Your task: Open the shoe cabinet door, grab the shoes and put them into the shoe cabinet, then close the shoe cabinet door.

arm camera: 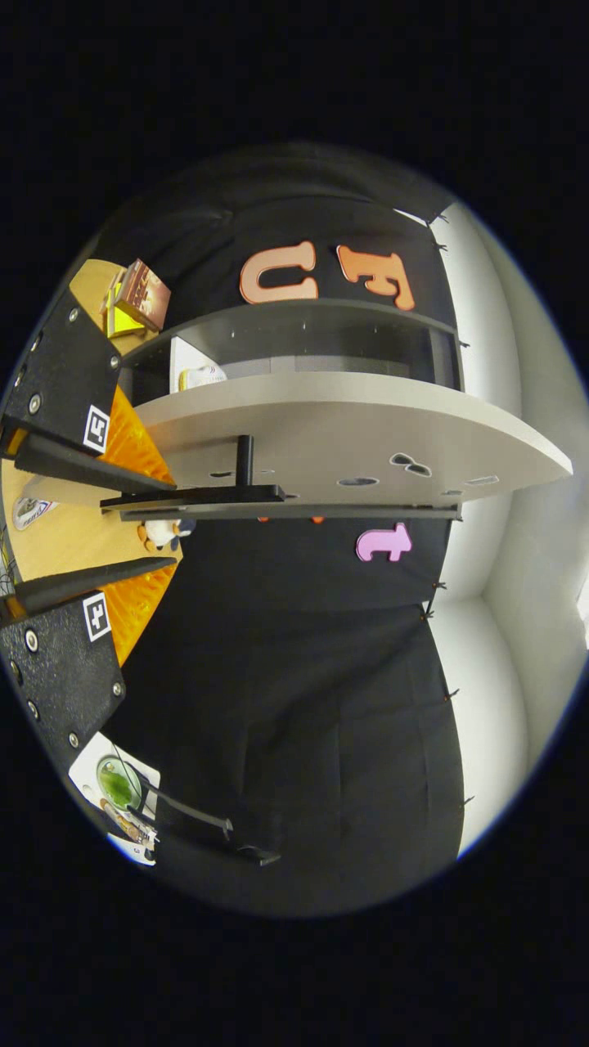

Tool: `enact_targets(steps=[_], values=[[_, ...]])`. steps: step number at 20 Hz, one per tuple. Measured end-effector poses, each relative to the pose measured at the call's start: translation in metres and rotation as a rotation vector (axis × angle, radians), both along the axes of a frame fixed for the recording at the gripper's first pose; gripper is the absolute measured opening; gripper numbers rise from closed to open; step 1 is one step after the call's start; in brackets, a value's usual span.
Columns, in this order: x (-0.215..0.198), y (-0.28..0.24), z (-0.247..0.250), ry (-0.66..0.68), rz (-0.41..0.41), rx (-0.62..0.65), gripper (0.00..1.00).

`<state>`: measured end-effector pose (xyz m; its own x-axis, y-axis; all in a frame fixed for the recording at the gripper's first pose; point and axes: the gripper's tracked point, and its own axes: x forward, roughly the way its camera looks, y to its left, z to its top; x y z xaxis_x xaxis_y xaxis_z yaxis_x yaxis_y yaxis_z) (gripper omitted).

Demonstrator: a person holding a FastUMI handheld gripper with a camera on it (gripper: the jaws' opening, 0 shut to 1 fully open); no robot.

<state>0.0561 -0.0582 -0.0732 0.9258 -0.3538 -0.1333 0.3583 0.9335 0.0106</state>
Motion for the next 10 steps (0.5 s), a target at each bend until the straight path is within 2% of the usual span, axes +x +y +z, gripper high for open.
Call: enact_targets(steps=[2,4,6,10], values=[[-0.002,-0.021,-0.001,-0.011,-0.018,0.018,0.48],[-0.004,-0.033,-0.003,-0.037,0.000,0.101,0.44],[-0.009,-0.053,-0.005,-0.063,0.002,0.090,0.41],[-0.033,-0.097,-0.035,0.013,-0.118,0.064,0.45]])
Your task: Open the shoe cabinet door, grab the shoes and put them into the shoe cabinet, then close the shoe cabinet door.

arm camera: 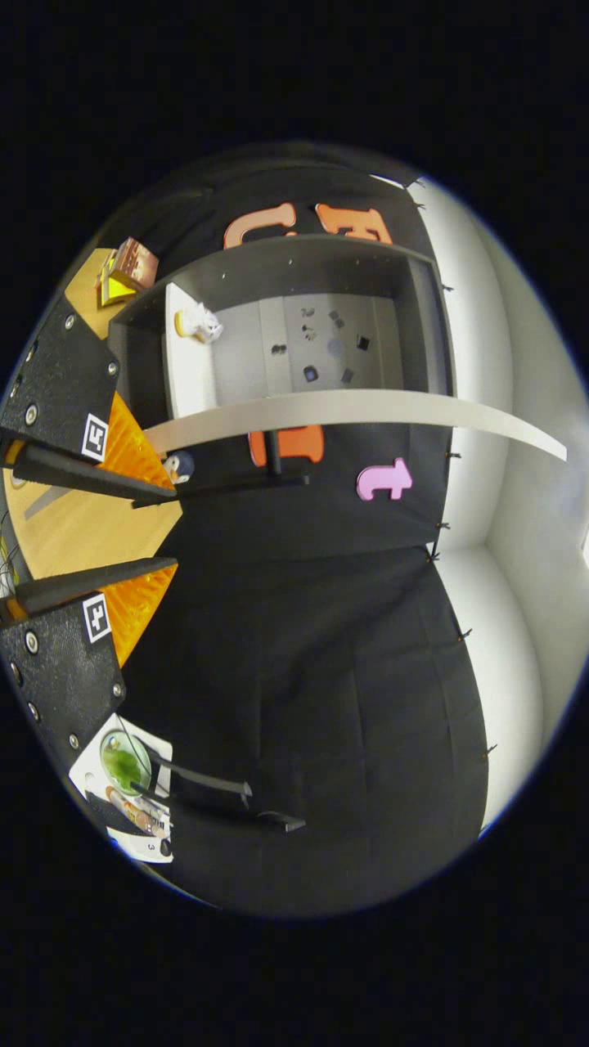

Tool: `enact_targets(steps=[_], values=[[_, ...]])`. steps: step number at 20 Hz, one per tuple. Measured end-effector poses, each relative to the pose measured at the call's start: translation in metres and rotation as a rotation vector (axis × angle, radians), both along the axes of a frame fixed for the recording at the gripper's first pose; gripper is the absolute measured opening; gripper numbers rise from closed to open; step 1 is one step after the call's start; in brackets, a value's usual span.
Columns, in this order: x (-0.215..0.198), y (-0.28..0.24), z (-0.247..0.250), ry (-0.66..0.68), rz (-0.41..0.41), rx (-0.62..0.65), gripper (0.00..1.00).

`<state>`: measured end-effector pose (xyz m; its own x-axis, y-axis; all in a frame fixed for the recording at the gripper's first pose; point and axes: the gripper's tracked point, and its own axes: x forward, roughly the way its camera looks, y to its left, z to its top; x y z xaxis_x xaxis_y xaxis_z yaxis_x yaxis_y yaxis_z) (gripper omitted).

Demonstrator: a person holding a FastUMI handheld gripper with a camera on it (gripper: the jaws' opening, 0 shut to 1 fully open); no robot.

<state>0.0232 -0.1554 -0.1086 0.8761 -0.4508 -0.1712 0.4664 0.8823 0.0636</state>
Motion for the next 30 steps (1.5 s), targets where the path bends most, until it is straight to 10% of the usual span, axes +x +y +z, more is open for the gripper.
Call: enact_targets(steps=[16,30], values=[[-0.078,0.164,-0.098,0.133,0.169,0.066,0.45],[0.003,0.240,-0.310,0.544,0.445,0.024,0.46]])
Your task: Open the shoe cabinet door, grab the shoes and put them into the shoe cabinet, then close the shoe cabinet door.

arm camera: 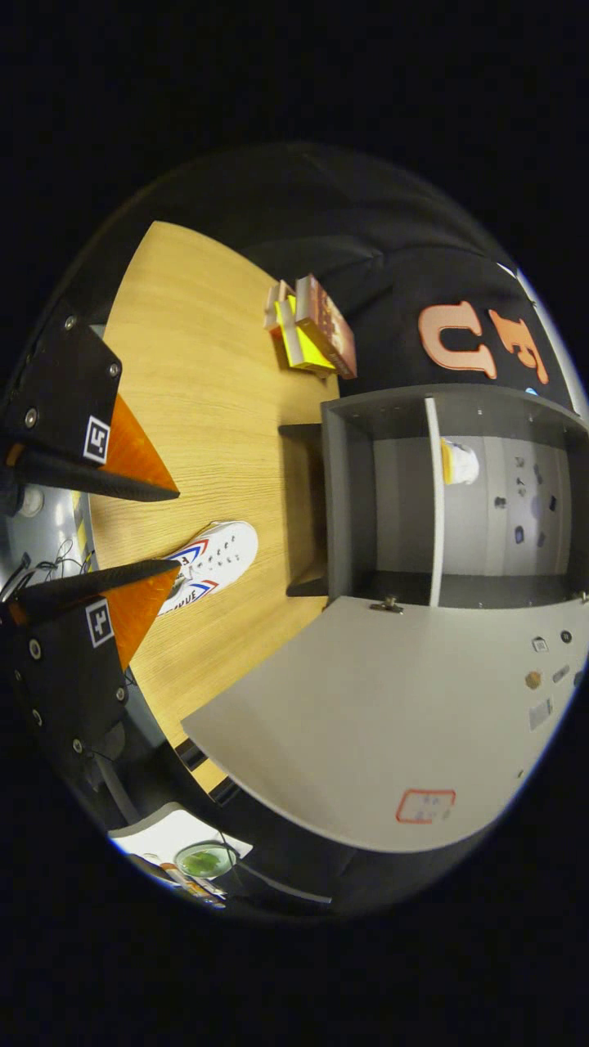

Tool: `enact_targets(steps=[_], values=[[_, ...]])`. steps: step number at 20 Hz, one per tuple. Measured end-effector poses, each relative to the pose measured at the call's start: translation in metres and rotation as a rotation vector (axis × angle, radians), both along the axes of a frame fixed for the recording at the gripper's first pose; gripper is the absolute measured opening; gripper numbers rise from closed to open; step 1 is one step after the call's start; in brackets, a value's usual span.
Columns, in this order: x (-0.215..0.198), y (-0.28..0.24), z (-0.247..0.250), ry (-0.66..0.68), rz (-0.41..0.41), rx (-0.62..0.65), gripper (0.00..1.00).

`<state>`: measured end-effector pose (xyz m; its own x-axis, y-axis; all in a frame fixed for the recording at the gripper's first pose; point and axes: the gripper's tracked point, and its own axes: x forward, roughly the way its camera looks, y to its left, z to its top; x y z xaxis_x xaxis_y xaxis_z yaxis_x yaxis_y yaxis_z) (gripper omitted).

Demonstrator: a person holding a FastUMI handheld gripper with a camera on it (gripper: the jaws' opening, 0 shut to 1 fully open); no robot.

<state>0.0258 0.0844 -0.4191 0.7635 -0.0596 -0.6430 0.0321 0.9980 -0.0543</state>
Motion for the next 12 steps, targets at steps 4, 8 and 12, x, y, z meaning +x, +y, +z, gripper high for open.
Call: enact_targets(steps=[4,8,12], values=[[0.032,-0.015,-0.052,0.087,0.052,-0.074,0.47],[0.056,-0.021,-0.088,0.165,0.086,-0.107,0.46],[0.068,-0.029,-0.115,0.228,0.097,-0.162,0.44]])
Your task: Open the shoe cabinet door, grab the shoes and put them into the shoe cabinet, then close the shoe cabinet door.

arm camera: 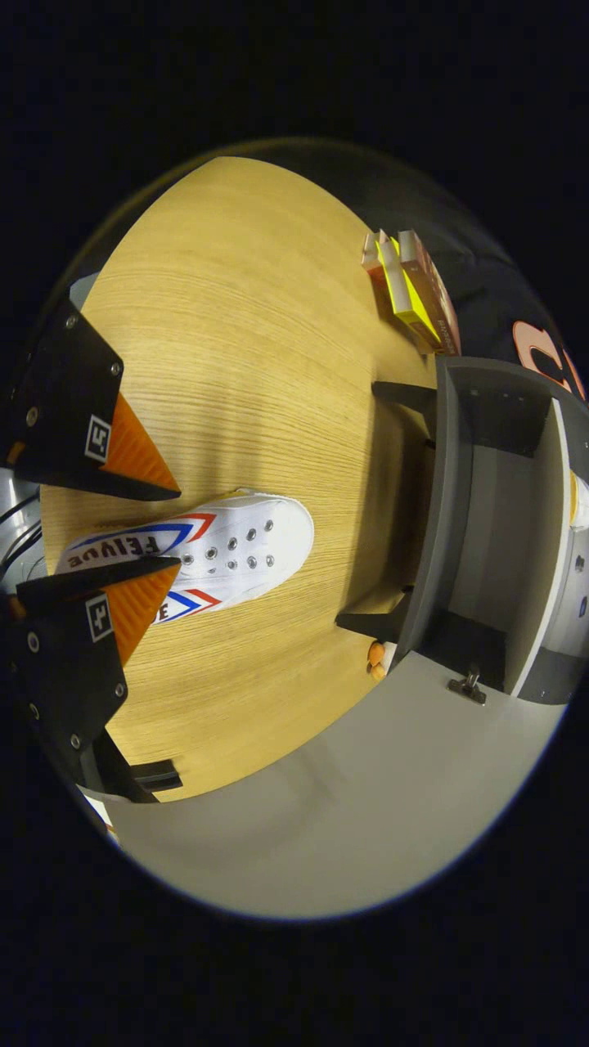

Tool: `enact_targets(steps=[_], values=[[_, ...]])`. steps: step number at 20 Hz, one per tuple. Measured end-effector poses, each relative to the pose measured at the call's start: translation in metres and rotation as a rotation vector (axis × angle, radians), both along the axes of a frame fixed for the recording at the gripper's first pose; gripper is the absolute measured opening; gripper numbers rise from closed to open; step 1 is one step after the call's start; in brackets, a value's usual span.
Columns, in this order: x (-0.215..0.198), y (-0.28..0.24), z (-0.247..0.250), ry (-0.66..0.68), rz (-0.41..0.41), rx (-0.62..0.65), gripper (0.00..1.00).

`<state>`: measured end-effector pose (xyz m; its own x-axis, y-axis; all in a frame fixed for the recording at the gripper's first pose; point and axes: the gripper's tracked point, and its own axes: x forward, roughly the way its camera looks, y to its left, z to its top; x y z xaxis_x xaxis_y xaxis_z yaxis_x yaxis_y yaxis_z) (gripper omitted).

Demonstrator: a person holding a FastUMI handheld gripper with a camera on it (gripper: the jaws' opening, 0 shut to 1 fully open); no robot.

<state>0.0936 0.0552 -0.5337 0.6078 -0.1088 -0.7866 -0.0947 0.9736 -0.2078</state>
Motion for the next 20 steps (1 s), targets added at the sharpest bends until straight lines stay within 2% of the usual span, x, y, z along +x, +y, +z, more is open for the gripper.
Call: enact_targets(steps=[1,3,5,7,13,20], values=[[0.000,-0.004,-0.007,0.025,-0.023,0.000,0.42],[0.003,-0.002,-0.009,0.033,-0.064,0.064,0.29],[0.002,0.001,-0.010,0.035,-0.038,0.106,0.20],[0.002,0.003,-0.005,0.023,-0.055,0.110,0.00],[0.018,0.012,0.047,-0.051,-0.032,0.140,0.00],[0.034,-0.003,0.168,-0.168,0.053,0.120,0.00]])
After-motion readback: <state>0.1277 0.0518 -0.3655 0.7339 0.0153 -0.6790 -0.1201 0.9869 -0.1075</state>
